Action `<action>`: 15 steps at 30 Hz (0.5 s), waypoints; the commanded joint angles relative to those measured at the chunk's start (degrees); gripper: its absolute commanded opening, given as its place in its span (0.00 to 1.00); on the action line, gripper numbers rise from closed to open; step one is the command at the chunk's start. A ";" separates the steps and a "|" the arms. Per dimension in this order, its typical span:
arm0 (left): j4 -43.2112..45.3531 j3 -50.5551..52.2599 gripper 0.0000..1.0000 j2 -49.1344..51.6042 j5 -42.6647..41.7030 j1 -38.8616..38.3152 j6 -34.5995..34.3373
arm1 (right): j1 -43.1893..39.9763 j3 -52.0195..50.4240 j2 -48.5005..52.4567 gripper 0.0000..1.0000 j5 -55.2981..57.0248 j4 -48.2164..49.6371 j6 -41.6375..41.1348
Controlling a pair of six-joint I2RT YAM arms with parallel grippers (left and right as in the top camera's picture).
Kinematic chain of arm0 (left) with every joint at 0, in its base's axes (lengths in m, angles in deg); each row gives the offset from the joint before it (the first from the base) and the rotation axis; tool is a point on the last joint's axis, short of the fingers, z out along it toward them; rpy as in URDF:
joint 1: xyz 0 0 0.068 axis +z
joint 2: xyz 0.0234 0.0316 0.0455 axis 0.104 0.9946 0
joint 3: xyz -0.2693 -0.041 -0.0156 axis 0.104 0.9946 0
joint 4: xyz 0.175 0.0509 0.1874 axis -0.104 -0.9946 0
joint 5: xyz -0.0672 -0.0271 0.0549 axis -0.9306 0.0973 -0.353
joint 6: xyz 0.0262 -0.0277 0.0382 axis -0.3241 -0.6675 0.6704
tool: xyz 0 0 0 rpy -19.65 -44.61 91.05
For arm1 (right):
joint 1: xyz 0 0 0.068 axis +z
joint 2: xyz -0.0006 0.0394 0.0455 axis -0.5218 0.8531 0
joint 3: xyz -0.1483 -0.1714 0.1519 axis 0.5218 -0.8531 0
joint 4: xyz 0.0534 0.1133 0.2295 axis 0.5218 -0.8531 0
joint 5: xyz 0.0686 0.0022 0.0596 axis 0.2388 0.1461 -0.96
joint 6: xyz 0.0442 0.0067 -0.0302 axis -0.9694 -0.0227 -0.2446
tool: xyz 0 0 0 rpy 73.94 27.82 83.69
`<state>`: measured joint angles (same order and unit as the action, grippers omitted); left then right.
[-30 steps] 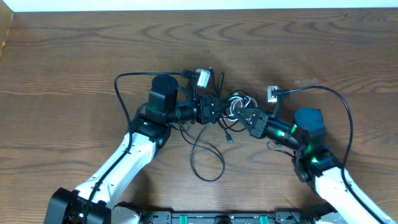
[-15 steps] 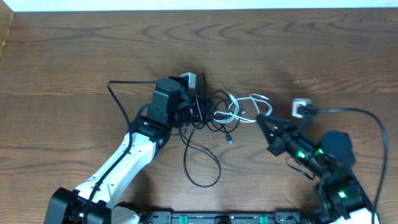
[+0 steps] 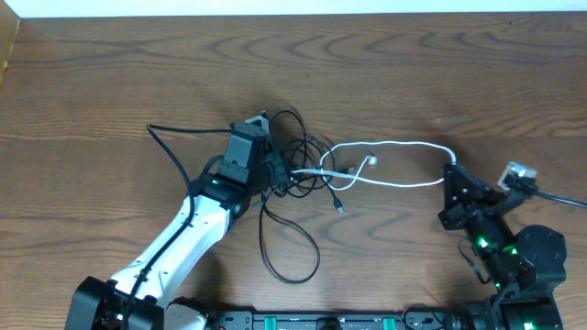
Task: Untangle cables
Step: 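Pull the white cable rightward with the right gripper, stretching it out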
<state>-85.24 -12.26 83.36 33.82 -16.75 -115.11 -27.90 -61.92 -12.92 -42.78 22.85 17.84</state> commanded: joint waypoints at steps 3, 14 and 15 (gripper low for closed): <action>-1.70 -0.61 0.08 -0.13 7.52 0.04 0.15 | -4.28 0.15 -0.48 0.01 6.27 -1.95 3.13; -1.92 -0.46 0.08 -0.13 9.29 0.04 0.15 | -6.32 0.15 -0.46 0.01 24.39 -15.28 5.60; -2.01 -0.46 0.08 -0.13 9.75 0.04 0.15 | -6.29 0.15 -0.46 0.01 26.88 -16.24 5.60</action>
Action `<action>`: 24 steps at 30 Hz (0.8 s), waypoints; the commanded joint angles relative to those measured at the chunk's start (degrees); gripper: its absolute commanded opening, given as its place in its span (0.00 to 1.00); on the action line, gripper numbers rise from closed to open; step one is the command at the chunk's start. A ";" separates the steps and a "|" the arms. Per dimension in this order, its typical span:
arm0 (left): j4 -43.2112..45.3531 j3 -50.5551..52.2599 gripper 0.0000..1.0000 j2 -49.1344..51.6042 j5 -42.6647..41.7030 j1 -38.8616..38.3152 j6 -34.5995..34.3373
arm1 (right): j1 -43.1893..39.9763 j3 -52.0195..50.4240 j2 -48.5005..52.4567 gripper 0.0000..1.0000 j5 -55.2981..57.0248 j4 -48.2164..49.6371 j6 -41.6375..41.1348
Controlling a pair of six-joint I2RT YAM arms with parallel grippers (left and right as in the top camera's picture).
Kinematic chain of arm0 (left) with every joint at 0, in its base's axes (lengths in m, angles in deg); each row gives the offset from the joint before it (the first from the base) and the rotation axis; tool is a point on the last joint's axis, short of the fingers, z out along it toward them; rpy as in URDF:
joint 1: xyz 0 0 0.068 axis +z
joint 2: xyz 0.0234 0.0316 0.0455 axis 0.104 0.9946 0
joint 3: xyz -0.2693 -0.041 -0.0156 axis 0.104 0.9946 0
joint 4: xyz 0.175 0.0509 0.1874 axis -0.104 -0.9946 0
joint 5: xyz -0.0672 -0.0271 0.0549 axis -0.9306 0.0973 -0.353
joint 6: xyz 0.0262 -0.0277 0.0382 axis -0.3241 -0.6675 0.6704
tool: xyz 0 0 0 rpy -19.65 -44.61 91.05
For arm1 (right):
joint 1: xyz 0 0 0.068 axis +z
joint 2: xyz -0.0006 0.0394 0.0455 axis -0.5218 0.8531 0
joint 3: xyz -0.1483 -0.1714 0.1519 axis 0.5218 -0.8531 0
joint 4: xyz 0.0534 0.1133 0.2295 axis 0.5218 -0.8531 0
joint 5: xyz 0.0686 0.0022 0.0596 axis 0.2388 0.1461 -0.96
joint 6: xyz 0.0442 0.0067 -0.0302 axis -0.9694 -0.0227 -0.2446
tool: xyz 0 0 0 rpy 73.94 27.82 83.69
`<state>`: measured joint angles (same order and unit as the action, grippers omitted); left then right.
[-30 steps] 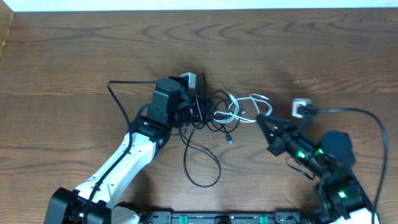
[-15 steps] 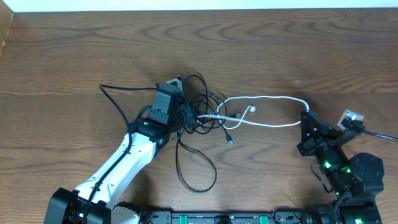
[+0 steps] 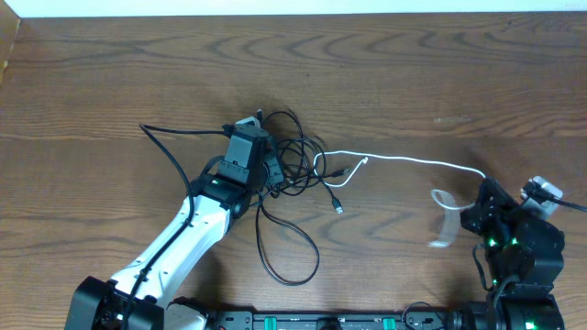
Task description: Untangle cables
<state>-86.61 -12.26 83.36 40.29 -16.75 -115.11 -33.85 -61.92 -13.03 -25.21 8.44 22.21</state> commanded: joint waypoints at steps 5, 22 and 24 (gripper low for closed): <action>-2.58 -0.46 0.08 -0.13 9.44 0.33 0.13 | -0.63 0.92 -0.35 0.01 24.46 -6.12 -1.62; -0.02 -0.50 0.08 -0.15 5.55 20.59 -15.13 | -8.61 4.42 -0.35 0.01 25.24 -10.45 -6.36; -0.04 -0.50 0.08 -0.15 2.12 21.46 -15.13 | -8.96 4.42 -0.35 0.01 23.69 -10.51 -6.71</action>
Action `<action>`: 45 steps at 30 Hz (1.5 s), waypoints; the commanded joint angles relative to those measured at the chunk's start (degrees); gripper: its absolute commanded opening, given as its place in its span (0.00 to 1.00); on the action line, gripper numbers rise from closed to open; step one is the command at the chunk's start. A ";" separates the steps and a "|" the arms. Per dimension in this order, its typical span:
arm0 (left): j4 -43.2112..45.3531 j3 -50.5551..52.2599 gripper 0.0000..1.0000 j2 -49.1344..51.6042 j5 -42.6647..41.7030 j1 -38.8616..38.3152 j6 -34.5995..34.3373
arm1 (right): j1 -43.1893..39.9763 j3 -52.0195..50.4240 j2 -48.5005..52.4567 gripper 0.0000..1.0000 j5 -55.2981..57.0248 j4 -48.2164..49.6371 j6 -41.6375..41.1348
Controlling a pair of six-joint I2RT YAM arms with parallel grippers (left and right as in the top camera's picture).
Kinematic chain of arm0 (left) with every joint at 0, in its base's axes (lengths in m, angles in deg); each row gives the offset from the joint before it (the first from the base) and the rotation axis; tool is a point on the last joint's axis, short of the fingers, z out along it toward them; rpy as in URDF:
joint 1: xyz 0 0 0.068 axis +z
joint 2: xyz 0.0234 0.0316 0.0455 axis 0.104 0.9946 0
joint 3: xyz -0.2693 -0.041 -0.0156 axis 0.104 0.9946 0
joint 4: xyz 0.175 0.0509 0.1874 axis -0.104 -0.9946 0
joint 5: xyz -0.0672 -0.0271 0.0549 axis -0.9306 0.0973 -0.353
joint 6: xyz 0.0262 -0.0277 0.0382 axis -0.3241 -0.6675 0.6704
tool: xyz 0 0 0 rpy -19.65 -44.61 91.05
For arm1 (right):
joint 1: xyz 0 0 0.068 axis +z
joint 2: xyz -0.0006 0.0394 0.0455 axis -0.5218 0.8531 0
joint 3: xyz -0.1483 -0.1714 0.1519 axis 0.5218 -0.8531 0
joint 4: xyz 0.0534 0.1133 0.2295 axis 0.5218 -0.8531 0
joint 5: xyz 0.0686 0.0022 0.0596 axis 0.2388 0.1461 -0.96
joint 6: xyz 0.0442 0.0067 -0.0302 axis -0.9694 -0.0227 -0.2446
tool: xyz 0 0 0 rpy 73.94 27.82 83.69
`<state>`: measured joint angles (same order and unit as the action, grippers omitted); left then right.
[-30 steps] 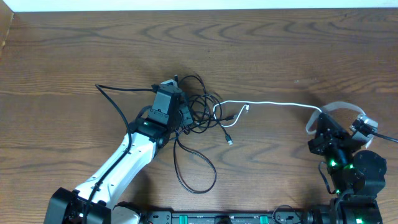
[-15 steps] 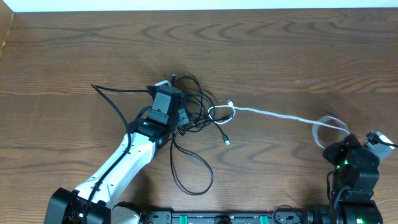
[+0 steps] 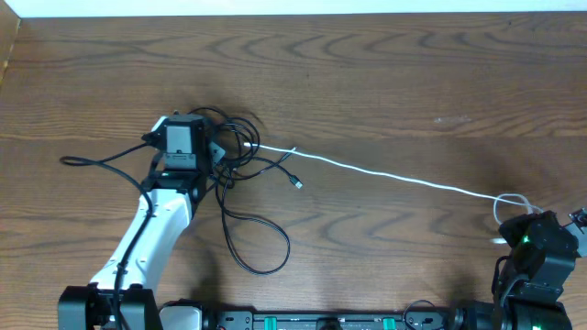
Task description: Untangle cables
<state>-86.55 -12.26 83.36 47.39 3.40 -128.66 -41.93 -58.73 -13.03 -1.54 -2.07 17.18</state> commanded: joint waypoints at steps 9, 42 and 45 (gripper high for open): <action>0.28 -0.50 0.08 -0.13 -32.13 -2.16 20.31 | -0.87 1.09 -0.28 0.01 -28.96 8.55 13.31; -0.09 -0.39 0.08 -0.13 -28.17 -9.57 27.65 | 30.16 0.24 55.36 0.99 -46.93 37.51 12.33; -0.15 -0.39 0.08 -0.13 -26.45 -9.57 27.63 | 33.33 0.26 58.49 0.99 -46.29 41.77 16.41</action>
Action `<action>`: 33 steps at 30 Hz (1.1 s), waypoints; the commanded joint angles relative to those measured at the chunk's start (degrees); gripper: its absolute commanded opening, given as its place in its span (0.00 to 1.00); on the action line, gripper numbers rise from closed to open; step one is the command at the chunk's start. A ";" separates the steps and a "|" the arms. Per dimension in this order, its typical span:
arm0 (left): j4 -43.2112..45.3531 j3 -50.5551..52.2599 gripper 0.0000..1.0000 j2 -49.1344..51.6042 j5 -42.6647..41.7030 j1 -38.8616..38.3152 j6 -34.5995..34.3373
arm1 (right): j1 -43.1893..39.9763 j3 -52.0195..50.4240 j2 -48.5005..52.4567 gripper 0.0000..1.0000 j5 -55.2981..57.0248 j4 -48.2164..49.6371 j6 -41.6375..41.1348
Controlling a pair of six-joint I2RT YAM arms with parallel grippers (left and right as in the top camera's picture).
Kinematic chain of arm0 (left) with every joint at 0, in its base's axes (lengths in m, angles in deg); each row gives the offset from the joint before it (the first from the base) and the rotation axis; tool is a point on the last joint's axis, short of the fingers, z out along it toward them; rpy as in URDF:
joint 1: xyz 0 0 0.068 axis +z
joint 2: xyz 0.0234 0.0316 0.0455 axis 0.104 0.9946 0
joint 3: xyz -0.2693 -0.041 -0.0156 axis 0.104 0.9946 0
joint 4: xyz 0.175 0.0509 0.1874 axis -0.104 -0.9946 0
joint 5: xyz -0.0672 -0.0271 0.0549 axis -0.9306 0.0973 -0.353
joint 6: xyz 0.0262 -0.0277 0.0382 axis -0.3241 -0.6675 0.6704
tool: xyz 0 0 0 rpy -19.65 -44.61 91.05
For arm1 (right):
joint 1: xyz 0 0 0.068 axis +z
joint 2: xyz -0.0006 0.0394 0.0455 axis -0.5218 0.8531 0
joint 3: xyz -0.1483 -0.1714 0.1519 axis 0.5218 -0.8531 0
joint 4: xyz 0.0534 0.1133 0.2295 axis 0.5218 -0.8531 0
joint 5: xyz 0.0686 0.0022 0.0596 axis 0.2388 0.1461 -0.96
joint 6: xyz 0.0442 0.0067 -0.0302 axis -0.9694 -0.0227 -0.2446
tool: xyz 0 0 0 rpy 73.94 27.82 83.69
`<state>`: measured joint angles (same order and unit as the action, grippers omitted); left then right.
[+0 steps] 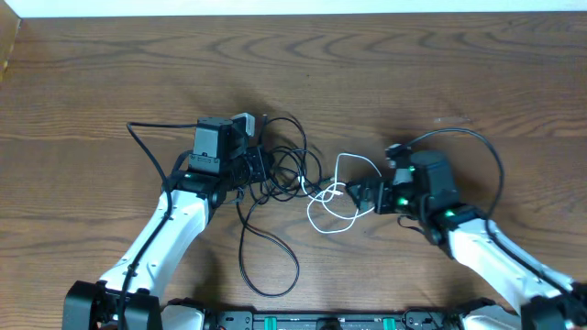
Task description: Untangle cables
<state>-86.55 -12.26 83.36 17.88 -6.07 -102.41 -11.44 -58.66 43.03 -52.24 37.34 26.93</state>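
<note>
A black cable (286, 158) lies in tangled loops at the table's middle, with one long loop (271, 266) trailing toward the front edge. A thin white cable (332, 203) is bunched in small loops just right of the tangle and overlaps its right side. My left gripper (251, 165) sits at the tangle's left side, shut on the black cable. Coming in from the right, my right gripper (359, 195) has its fingertips at the white loops and looks shut on the white cable.
A black strand (147, 139) runs out to the left past the left arm. The right arm's own lead (486, 160) arcs above its wrist. The wooden table (385, 64) stretches back to a pale far edge.
The right gripper has come from the front right corner to the middle, and the white cable, then stretched straight, is now bunched in loops. The left gripper and black tangle have moved right.
First the left gripper held the black tangle at the centre while the right held the white cable's right end. The right then stood farther right, later at the front right corner with the cable taut and the tangle moved left. Now both are near the centre again.
</note>
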 commanded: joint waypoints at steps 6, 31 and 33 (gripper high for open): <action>-0.59 -0.35 0.08 -0.13 3.04 -0.11 1.38 | 6.45 0.20 8.24 0.99 4.76 11.06 7.26; -1.40 -0.35 0.08 -0.13 3.04 -0.11 1.22 | 13.16 1.88 13.42 0.97 12.02 11.63 6.97; -1.42 -0.35 0.08 -0.13 3.04 -0.11 0.87 | 13.44 3.54 14.12 0.88 11.98 9.16 6.97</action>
<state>-87.77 -12.26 83.36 20.40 -6.11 -102.41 1.39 -57.24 55.27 -40.94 48.55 33.58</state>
